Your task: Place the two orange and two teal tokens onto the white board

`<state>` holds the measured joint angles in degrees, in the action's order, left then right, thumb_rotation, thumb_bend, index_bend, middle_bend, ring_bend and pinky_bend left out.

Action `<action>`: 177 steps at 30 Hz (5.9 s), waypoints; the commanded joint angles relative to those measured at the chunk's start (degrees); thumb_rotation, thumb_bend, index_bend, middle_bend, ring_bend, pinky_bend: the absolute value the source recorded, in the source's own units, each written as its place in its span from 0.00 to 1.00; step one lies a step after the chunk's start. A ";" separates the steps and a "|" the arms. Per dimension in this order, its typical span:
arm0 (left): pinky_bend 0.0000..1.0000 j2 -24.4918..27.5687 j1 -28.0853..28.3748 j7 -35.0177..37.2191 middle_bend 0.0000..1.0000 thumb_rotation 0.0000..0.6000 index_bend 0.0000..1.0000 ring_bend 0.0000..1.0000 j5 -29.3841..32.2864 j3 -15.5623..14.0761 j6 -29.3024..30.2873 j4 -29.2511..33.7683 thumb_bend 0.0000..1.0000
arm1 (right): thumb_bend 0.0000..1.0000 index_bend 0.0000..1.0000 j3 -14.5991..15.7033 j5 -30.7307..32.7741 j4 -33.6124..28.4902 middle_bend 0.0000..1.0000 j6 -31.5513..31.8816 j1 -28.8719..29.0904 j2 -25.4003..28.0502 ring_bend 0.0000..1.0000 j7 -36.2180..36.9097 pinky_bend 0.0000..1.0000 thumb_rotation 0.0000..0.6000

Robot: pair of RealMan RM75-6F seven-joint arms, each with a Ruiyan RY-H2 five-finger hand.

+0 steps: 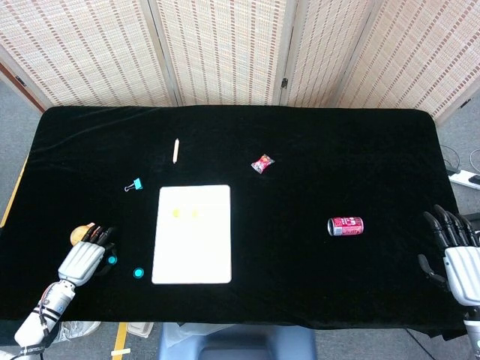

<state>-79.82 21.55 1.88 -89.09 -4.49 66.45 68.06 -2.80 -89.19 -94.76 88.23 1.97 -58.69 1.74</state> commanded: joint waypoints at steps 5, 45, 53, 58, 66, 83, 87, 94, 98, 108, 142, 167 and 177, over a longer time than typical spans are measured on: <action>0.00 2.00 4.07 -0.62 0.08 1.00 0.51 0.00 -1.38 2.70 -1.23 5.30 0.42 | 0.44 0.00 -0.10 0.15 0.30 0.00 -0.09 0.06 -0.11 0.00 0.33 0.00 1.00; 0.00 -6.42 18.04 -12.42 0.08 1.00 0.47 0.00 5.96 7.74 -15.74 10.12 0.42 | 0.44 0.00 -0.29 2.14 2.80 0.00 -1.29 -0.20 -0.25 0.00 2.82 0.00 1.00; 0.00 -5.79 17.99 -14.09 0.06 1.00 0.31 0.00 7.01 7.53 -15.16 11.73 0.41 | 0.44 0.00 -0.32 2.17 2.76 0.00 -0.99 -0.40 -0.16 0.00 2.89 0.00 1.00; 0.00 -2.91 16.28 -12.81 0.06 1.00 0.36 0.00 4.57 5.89 -11.71 14.00 0.41 | 0.44 0.00 -0.30 1.86 2.50 0.00 -0.65 -0.51 -0.03 0.00 2.77 0.00 1.00; 0.00 2.12 11.59 -10.65 0.06 1.00 0.43 0.00 -0.38 0.46 -5.95 15.74 0.42 | 0.44 0.00 -0.21 1.11 2.15 0.00 -0.88 -0.12 -0.29 0.00 2.35 0.00 1.00; 0.00 2.58 4.21 -8.89 0.06 1.00 0.43 0.00 -2.92 -4.58 -0.86 12.40 0.42 | 0.44 0.00 -0.16 0.13 0.93 0.00 -1.07 0.54 -0.32 0.00 1.08 0.00 1.00; 0.00 2.01 3.90 -8.28 0.06 1.00 0.43 0.00 -2.74 -4.44 -1.28 11.63 0.42 | 0.44 0.00 -0.09 0.12 0.98 0.00 -0.99 0.47 -0.35 0.00 1.11 0.00 1.00; 0.00 1.22 3.68 -8.04 0.06 1.00 0.43 0.00 -2.76 -4.17 -2.12 10.86 0.42 | 0.44 0.00 -0.03 0.24 1.15 0.00 -0.70 0.24 -0.36 0.00 1.31 0.00 1.00; 0.00 0.86 3.55 -8.08 0.06 1.00 0.43 0.00 -2.86 -4.03 -2.30 10.73 0.42 | 0.44 0.00 -0.01 0.32 1.32 0.00 -0.64 0.17 -0.42 0.00 1.49 0.00 1.00; 0.00 -0.03 3.53 -8.44 0.06 1.00 0.44 0.00 -2.78 -3.42 -3.04 10.30 0.42 | 0.44 0.00 0.01 0.43 1.63 0.00 -0.51 0.04 -0.46 0.00 1.74 0.00 1.00; 0.00 2.84 8.88 -4.34 0.06 1.00 0.50 0.00 -3.42 2.84 -4.18 14.96 0.48 | 0.44 0.00 -0.23 0.75 1.92 0.00 -0.25 -0.09 -0.29 0.00 2.15 0.00 1.00; 0.00 -7.53 22.17 -15.47 0.06 1.00 0.49 0.00 8.17 11.03 -18.73 14.46 0.48 | 0.44 0.00 -0.46 2.11 2.38 0.00 -1.67 0.22 -0.17 0.00 2.48 0.00 1.00; 0.00 -9.71 23.59 -19.07 0.06 1.00 0.47 0.00 12.15 10.69 -20.44 13.53 0.48 | 0.44 0.00 -0.41 2.09 2.50 0.00 -1.90 0.34 -0.37 0.00 2.47 0.00 1.00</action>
<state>-89.25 44.93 -16.87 -77.32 6.19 46.26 81.79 -3.21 -87.10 -92.25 86.34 2.30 -59.05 4.21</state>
